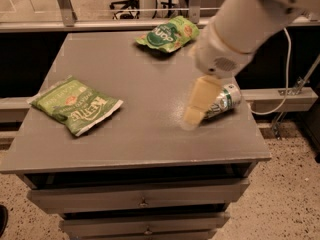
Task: Move green jalapeno chip bag near green rice chip bag
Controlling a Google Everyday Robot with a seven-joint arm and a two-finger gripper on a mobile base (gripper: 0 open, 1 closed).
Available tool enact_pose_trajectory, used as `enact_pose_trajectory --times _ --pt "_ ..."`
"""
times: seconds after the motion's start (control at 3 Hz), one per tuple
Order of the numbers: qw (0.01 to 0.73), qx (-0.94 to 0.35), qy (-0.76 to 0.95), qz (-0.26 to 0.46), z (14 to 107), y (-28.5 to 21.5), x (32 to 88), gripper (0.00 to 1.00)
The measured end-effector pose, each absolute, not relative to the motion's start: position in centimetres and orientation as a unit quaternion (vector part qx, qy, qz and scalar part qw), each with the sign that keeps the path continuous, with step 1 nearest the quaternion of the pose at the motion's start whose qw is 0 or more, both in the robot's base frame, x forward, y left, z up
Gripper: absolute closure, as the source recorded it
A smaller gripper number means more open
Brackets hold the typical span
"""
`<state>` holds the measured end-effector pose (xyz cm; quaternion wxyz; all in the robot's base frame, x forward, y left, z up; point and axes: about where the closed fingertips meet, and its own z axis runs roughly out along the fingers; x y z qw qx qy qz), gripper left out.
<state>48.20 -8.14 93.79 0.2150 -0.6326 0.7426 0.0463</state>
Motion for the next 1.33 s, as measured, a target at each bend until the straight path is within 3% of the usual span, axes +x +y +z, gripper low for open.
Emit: enact_pose_trajectory --times 0.33,0.67,1.33 --pt "0.25 -0.634 0.728 0.077 93.6 -0.8 49.8 0.0" --pt "0.252 -0.633 0.728 0.08 93.5 -0.5 50.0 0.0" --pt "0.316 -0.601 0.697 0.228 89.8 15.0 53.7 0.0"
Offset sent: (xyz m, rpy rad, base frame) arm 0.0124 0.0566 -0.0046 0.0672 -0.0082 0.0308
